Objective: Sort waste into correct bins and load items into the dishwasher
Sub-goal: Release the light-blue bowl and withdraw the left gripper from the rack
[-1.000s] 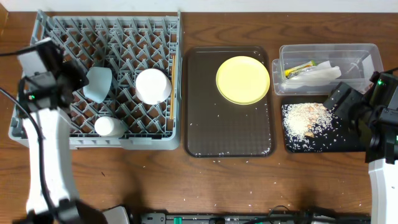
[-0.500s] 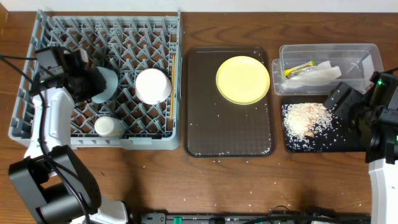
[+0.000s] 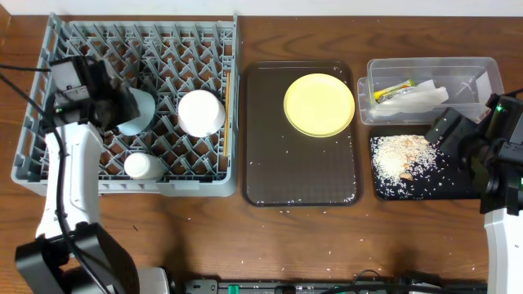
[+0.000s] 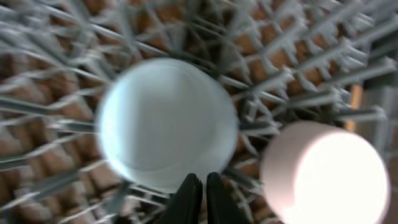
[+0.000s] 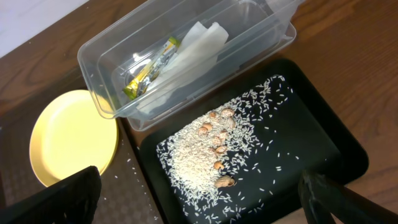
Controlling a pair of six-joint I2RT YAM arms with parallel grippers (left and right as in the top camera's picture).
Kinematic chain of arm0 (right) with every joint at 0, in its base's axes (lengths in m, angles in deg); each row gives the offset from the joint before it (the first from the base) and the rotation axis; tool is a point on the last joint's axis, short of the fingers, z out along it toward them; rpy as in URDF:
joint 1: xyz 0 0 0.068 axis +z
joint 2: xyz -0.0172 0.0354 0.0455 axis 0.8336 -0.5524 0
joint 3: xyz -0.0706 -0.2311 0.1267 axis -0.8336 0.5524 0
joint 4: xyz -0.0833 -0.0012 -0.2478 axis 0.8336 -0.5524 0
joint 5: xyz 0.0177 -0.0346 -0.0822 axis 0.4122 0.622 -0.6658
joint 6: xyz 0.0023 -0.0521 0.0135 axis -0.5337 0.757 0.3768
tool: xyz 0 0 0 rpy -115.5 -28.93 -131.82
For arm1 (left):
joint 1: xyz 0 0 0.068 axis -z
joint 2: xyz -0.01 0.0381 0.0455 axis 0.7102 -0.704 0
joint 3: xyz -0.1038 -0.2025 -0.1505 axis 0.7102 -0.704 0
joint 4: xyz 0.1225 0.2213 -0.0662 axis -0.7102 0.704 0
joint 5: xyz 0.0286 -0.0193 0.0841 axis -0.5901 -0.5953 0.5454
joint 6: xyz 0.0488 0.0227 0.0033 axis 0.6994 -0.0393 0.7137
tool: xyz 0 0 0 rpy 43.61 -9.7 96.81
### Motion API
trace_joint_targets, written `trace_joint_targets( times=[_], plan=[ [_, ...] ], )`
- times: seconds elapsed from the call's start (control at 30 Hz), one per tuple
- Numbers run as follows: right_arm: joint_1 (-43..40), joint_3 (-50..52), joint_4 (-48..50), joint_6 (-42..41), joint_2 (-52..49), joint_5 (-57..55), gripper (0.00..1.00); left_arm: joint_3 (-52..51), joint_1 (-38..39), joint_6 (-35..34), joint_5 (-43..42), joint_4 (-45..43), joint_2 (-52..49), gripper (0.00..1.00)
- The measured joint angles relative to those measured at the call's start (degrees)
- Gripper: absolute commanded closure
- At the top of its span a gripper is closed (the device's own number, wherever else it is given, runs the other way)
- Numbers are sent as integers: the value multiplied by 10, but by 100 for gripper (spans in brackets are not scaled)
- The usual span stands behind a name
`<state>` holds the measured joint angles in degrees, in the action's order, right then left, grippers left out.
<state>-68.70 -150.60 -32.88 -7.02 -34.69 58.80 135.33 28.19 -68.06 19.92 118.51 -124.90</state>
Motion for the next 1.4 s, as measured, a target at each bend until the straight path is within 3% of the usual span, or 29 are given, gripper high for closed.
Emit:
trace_joint_targets(
  times=[0.37, 0.73, 1.1, 1.4],
  plan=[
    [0, 0, 0, 0, 0, 0, 1, 0, 0, 0, 75, -26, -52, 93],
    [0, 0, 0, 0, 0, 0, 1, 0, 12, 0, 54, 17, -53, 93],
    [0, 0, 0, 0, 0, 0, 1, 0, 12, 0, 101, -30, -51, 92],
    [0, 0, 0, 0, 0, 0, 1, -1, 12, -2, 12, -8, -81, 92]
  ],
)
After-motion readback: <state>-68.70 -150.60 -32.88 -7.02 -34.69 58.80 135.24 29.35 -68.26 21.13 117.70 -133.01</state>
